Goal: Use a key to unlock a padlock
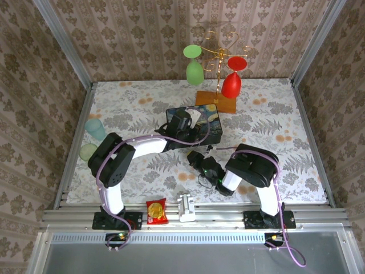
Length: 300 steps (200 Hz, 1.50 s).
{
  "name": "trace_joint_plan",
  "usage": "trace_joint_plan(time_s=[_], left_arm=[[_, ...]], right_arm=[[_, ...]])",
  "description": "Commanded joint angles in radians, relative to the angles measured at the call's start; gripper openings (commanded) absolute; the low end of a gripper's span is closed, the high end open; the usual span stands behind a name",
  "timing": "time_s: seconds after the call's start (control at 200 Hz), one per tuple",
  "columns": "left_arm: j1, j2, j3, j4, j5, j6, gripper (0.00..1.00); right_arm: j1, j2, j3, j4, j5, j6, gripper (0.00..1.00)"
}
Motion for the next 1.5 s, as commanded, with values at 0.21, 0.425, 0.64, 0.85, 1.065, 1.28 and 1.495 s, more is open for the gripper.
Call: trace_joint_plan(time_s=[0.21,0.425,0.64,0.85,1.065,1.28,1.495], left_arm=[[-0.007,0.055,-0.087,-0.263,0.067,-0.016,0.0],[-0.008,0.034,-0.108,-0.249,0.093,-0.053,0.0],[-0.021,0.027,-0.114,-0.245,0.107,-0.078,0.0],[-0.023,0.03,-0.129,-0.238,0.109,-0.08,0.0],[-0.023,0.033,-0.132,-0.226,0.104,-0.09,0.0],[-0.026,0.054,-0.121,-0.231,0.105,-0.083,0.0],[-0.03,0.065,-0.128,-0.234,0.093,-0.074,0.0]], right_arm=[[0.018,0.023,0.058,-0.006,0.203,0.127,0.0],[0.011,-0.03,-0.007,-0.009,0.22,0.157,0.0],[-0.037,-0.031,-0.018,-0.008,0.15,0.237,0.0],[-0.071,0.006,0.084,-0.011,-0.095,0.164,0.0],[-0.096,-0.018,-0.014,-0.021,-0.125,0.056,0.01],[-0.13,0.005,-0.064,-0.01,-0.182,-0.039,0.0],[-0.12,-0.03,0.052,-0.012,-0.184,-0.101,0.0]])
